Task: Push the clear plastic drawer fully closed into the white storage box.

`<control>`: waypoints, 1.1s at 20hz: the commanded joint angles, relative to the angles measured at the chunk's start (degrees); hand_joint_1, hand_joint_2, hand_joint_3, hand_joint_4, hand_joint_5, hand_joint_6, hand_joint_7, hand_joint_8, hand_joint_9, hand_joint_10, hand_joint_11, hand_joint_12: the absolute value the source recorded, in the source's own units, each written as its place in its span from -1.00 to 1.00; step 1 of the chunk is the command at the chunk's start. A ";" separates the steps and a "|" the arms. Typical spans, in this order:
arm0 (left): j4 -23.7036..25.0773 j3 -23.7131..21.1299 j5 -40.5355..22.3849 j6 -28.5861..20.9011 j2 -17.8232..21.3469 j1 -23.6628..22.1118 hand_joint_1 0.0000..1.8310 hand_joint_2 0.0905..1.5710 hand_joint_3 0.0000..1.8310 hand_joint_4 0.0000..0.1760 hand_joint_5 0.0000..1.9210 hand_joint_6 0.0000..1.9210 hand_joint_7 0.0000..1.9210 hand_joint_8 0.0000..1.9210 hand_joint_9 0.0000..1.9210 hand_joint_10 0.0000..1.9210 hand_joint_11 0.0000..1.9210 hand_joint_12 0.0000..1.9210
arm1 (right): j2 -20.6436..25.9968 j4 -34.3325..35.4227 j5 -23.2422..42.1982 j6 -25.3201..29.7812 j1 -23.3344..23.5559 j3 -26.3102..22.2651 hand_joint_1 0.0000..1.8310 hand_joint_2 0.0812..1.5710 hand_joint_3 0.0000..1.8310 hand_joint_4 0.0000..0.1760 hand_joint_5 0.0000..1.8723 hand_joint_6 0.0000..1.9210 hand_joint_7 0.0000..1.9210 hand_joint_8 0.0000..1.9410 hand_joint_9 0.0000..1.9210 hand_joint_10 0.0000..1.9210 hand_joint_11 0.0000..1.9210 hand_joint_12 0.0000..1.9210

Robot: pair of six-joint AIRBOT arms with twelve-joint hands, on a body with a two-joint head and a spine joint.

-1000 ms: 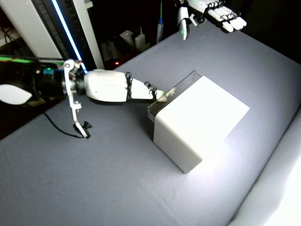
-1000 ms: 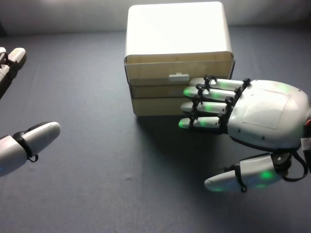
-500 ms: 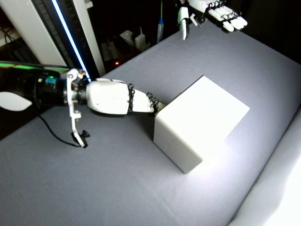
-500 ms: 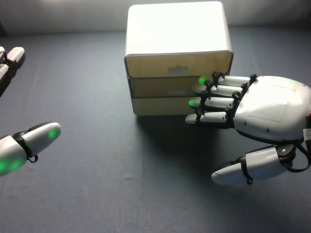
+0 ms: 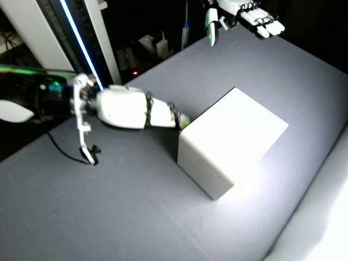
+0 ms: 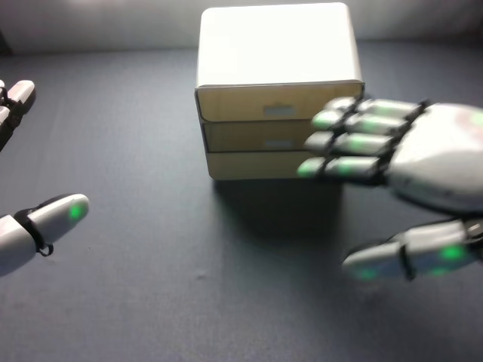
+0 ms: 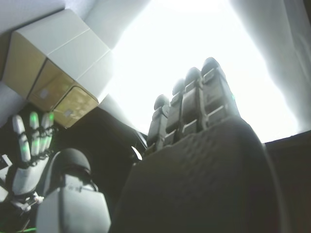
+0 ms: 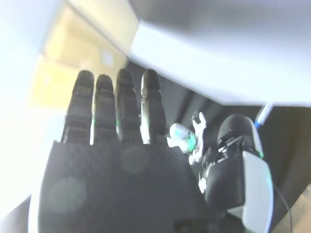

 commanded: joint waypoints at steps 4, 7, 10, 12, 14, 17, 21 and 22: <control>0.36 0.10 -7.10 -0.33 0.59 0.27 -0.94 0.40 -0.98 -0.12 -1.00 -1.00 -1.00 -1.00 -1.00 -1.00 -1.00 -1.00 | 5.95 4.61 13.14 -0.14 -3.21 -2.45 -1.00 0.30 -1.00 -0.14 -0.73 -1.00 -0.89 -1.00 -1.00 -1.00 -1.00 -1.00; -0.01 0.04 -7.10 -0.42 0.63 0.63 -0.94 0.43 -0.98 0.06 -1.00 -1.00 -1.00 -1.00 -1.00 -1.00 -1.00 -1.00 | 8.59 8.51 17.95 -0.14 -6.58 -3.48 -1.00 0.29 -1.00 -0.76 -0.73 -0.99 -0.88 -0.99 -1.00 -1.00 -1.00 -1.00; -0.21 -0.04 -7.10 -0.71 0.69 0.90 -0.95 0.42 -0.99 0.20 -1.00 -1.00 -1.00 -1.00 -1.00 -1.00 -1.00 -1.00 | 10.38 12.32 22.35 -0.14 -9.39 -4.45 -1.00 0.30 -1.00 -0.61 -0.74 -1.00 -0.86 -0.99 -0.99 -1.00 -0.99 -0.99; -0.41 -0.11 -7.10 -0.77 0.70 1.13 -0.96 0.40 -1.00 0.20 -1.00 -1.00 -1.00 -1.00 -1.00 -1.00 -1.00 -1.00 | 11.20 14.49 24.63 -0.14 -11.49 -4.75 -1.00 0.31 -1.00 -0.39 -0.76 -1.00 -0.89 -1.00 -1.00 -1.00 -1.00 -1.00; -0.65 -0.25 -7.10 -0.75 0.85 1.33 -0.96 0.39 -1.00 0.29 -1.00 -1.00 -1.00 -1.00 -1.00 -1.00 -1.00 -1.00 | 11.70 16.54 27.06 -0.14 -13.57 -4.96 -1.00 0.39 -0.97 -0.79 -0.76 -1.00 -0.90 -1.00 -1.00 -1.00 -1.00 -1.00; -0.88 -0.36 -7.11 -0.88 1.06 1.56 -0.94 0.38 -1.00 0.59 -1.00 -1.00 -1.00 -1.00 -1.00 -1.00 -1.00 -1.00 | 12.33 18.69 30.28 -0.14 -15.83 -5.64 -1.00 0.37 -0.98 -0.37 -0.78 -1.00 -0.91 -1.00 -1.00 -1.00 -1.00 -1.00; -1.15 -0.61 -7.11 -1.16 1.22 1.77 -0.93 0.36 -1.00 0.81 -1.00 -1.00 -1.00 -1.00 -1.00 -1.00 -1.00 -1.00 | 12.43 19.64 32.88 -0.13 -16.82 -6.14 -1.00 0.38 -0.98 -0.52 -0.79 -1.00 -0.89 -0.99 -1.00 -1.00 -1.00 -1.00; -1.10 -0.69 -7.11 -1.05 1.29 1.79 -0.92 0.37 -1.00 0.81 -1.00 -1.00 -1.00 -1.00 -1.00 -1.00 -1.00 -1.00 | 12.43 19.83 33.40 -0.10 -16.87 -6.24 -1.00 0.38 -0.99 -0.52 -0.78 -1.00 -0.88 -0.99 -1.00 -1.00 -1.00 -1.00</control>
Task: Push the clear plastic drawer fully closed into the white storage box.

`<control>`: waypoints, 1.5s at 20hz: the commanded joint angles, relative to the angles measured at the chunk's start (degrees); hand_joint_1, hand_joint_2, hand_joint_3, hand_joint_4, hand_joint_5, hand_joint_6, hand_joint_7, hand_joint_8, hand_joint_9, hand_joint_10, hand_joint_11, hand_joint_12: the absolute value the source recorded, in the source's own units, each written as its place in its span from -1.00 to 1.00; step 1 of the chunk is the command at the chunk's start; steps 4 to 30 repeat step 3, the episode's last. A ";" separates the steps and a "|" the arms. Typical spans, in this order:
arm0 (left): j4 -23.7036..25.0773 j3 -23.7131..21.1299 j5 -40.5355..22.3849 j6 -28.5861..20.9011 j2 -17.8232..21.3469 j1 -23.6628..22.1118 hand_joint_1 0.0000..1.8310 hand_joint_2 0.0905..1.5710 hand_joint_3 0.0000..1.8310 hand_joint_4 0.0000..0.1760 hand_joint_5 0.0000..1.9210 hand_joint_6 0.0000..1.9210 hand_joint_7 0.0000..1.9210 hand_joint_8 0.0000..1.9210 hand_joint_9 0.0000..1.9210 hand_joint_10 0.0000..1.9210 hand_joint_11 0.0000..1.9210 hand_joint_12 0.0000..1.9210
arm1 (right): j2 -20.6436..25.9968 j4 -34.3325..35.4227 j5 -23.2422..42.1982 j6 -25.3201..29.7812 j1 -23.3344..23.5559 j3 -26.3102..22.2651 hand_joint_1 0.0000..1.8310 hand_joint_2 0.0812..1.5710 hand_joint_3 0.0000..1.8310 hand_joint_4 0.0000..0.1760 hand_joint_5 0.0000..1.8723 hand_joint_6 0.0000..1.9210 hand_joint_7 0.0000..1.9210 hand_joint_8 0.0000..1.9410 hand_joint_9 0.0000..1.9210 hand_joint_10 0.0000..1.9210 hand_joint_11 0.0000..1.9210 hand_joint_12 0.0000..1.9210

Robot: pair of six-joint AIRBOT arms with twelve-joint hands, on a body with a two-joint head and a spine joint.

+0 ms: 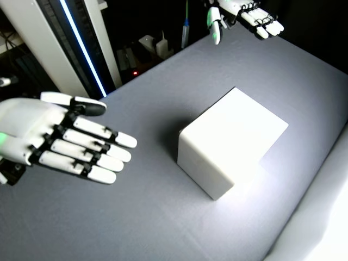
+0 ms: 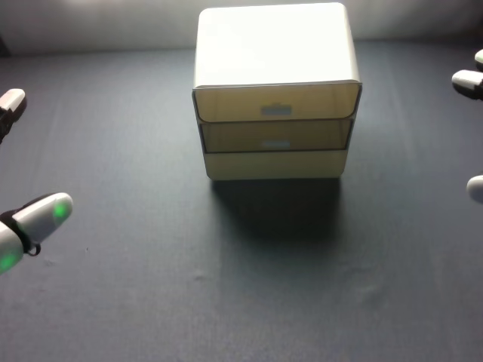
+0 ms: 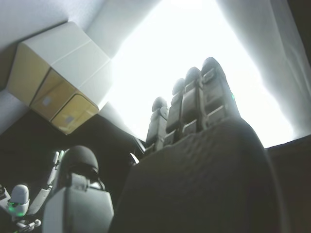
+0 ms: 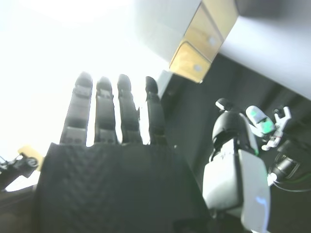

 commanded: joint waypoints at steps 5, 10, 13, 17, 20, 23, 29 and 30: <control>0.78 0.16 -7.15 -0.21 0.44 -0.11 -0.91 0.34 -1.00 0.98 -1.00 -1.00 -1.00 -1.00 -1.00 -1.00 -1.00 -1.00 | 0.58 0.85 8.90 0.19 -0.30 -0.34 -1.00 0.39 -0.99 -0.52 -0.78 -1.00 -0.88 -0.99 -1.00 -1.00 -1.00 -1.00; 0.78 0.16 -7.15 -0.21 0.44 -0.11 -0.91 0.34 -1.00 0.98 -1.00 -1.00 -1.00 -1.00 -1.00 -1.00 -1.00 -1.00 | 0.58 0.85 8.90 0.19 -0.30 -0.34 -1.00 0.39 -0.99 -0.52 -0.78 -1.00 -0.88 -0.99 -1.00 -1.00 -1.00 -1.00; 0.78 0.16 -7.15 -0.21 0.44 -0.11 -0.91 0.34 -1.00 0.98 -1.00 -1.00 -1.00 -1.00 -1.00 -1.00 -1.00 -1.00 | 0.58 0.85 8.90 0.19 -0.30 -0.34 -1.00 0.39 -0.99 -0.52 -0.78 -1.00 -0.88 -0.99 -1.00 -1.00 -1.00 -1.00; 0.78 0.16 -7.15 -0.21 0.44 -0.11 -0.91 0.34 -1.00 0.98 -1.00 -1.00 -1.00 -1.00 -1.00 -1.00 -1.00 -1.00 | 0.58 0.85 8.90 0.19 -0.30 -0.34 -1.00 0.39 -0.99 -0.52 -0.78 -1.00 -0.88 -0.99 -1.00 -1.00 -1.00 -1.00; 0.78 0.16 -7.15 -0.21 0.44 -0.11 -0.91 0.34 -1.00 0.98 -1.00 -1.00 -1.00 -1.00 -1.00 -1.00 -1.00 -1.00 | 0.58 0.85 8.90 0.19 -0.30 -0.34 -1.00 0.39 -0.99 -0.52 -0.78 -1.00 -0.88 -0.99 -1.00 -1.00 -1.00 -1.00; 0.78 0.16 -7.15 -0.21 0.44 -0.11 -0.91 0.34 -1.00 0.98 -1.00 -1.00 -1.00 -1.00 -1.00 -1.00 -1.00 -1.00 | 0.58 0.85 8.90 0.19 -0.30 -0.34 -1.00 0.39 -0.99 -0.52 -0.78 -1.00 -0.88 -0.99 -1.00 -1.00 -1.00 -1.00; 0.78 0.16 -7.15 -0.21 0.44 -0.11 -0.91 0.34 -1.00 0.98 -1.00 -1.00 -1.00 -1.00 -1.00 -1.00 -1.00 -1.00 | 0.58 0.85 8.90 0.19 -0.30 -0.34 -1.00 0.39 -0.99 -0.52 -0.78 -1.00 -0.88 -0.99 -1.00 -1.00 -1.00 -1.00; 0.78 0.16 -7.15 -0.21 0.44 -0.11 -0.91 0.34 -1.00 0.98 -1.00 -1.00 -1.00 -1.00 -1.00 -1.00 -1.00 -1.00 | 0.58 0.85 8.90 0.19 -0.30 -0.34 -1.00 0.39 -0.99 -0.52 -0.78 -1.00 -0.88 -0.99 -1.00 -1.00 -1.00 -1.00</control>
